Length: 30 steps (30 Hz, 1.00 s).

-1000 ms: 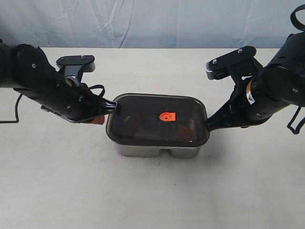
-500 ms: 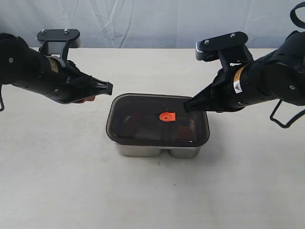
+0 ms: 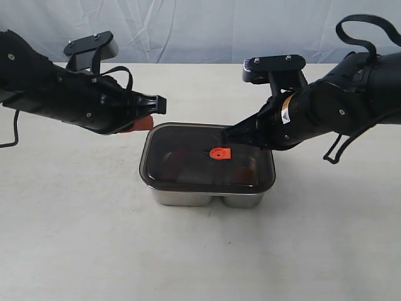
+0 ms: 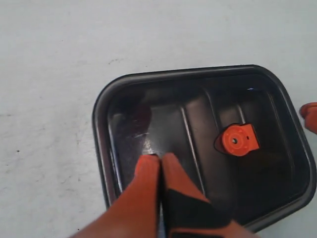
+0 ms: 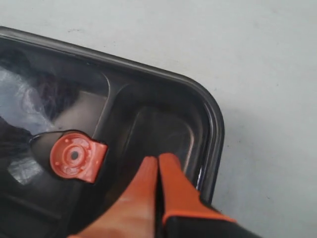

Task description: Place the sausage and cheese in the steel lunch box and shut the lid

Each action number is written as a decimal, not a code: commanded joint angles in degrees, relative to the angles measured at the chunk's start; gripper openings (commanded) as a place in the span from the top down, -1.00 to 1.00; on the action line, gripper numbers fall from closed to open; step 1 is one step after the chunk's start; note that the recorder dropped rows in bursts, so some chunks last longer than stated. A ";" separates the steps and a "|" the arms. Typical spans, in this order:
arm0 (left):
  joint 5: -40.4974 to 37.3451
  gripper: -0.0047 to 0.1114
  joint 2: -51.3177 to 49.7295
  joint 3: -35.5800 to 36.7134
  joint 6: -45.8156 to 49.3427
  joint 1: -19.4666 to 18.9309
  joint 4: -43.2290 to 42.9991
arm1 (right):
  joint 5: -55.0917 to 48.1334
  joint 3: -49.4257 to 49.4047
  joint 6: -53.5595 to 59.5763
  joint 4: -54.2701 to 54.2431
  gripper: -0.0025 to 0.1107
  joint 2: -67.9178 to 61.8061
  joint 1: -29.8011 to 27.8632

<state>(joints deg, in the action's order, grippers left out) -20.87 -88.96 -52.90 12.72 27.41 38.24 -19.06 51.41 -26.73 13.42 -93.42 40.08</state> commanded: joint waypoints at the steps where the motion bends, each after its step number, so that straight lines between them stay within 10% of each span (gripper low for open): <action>1: -1.52 0.92 -1.07 -0.25 2.87 0.15 3.25 | 0.96 0.32 -0.09 -1.08 0.96 -0.34 -0.09; 30: -2.46 0.92 -16.02 -0.25 3.12 0.15 3.25 | 0.69 0.32 0.01 -3.67 0.96 -10.94 -0.09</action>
<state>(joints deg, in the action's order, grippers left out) -20.95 -102.47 -54.47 15.44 27.41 44.07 -16.37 52.57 -26.96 10.91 -101.39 40.08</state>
